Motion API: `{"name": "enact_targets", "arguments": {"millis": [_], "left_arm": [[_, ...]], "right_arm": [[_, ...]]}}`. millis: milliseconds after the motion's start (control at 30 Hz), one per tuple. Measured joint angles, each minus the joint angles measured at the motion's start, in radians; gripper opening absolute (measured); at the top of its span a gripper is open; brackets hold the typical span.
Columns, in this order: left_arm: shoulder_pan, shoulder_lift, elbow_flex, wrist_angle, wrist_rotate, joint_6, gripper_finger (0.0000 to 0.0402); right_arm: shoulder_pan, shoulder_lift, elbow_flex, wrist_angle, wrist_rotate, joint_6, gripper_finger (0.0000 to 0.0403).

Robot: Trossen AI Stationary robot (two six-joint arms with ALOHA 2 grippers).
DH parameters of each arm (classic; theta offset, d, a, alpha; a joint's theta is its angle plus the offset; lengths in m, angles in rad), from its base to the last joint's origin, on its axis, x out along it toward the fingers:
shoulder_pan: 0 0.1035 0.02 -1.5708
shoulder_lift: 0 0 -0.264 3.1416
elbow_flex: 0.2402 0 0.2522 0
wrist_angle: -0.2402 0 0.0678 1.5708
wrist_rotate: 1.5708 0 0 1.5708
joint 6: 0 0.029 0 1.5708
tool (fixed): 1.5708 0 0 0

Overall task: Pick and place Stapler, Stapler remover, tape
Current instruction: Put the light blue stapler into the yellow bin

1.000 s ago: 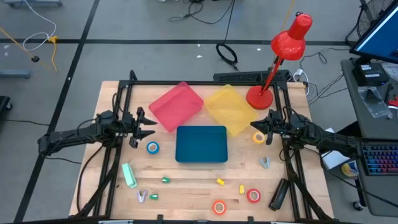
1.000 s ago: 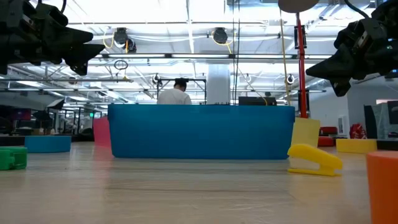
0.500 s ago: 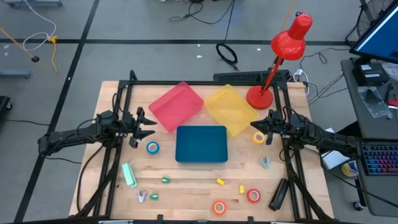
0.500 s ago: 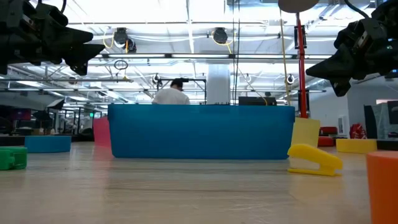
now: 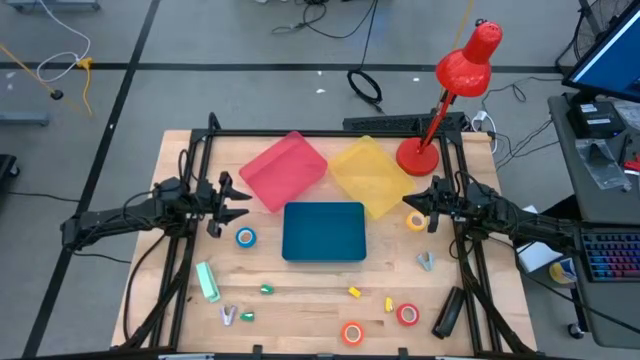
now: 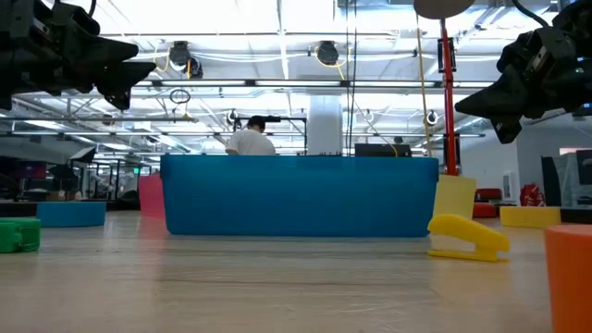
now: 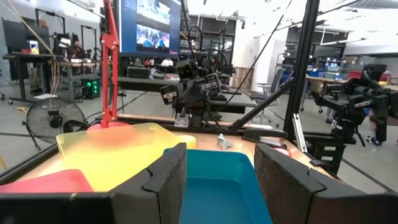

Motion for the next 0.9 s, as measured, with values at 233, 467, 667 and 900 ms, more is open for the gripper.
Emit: {"name": "enact_targets", "arguments": {"millis": [233,467,667,900], "left_arm": [[0.000,0.000,0.000,0.067,0.000,-0.007,0.0186],[0.001,0.000,0.014,0.185,-0.049,-0.257,0.0186],[-0.023,0.007,0.127,-0.071,-0.023,-0.315,0.0186],[-0.080,0.151,0.389,-0.474,-0.129,-0.325,0.0186]], "right_arm": [[0.000,0.000,0.000,0.000,0.000,0.000,0.0000],[0.000,0.000,0.000,0.001,0.000,0.000,0.0000],[0.000,0.000,0.000,0.001,0.000,0.000,0.0000],[0.000,0.000,0.000,0.001,0.000,0.000,0.0000]]}}
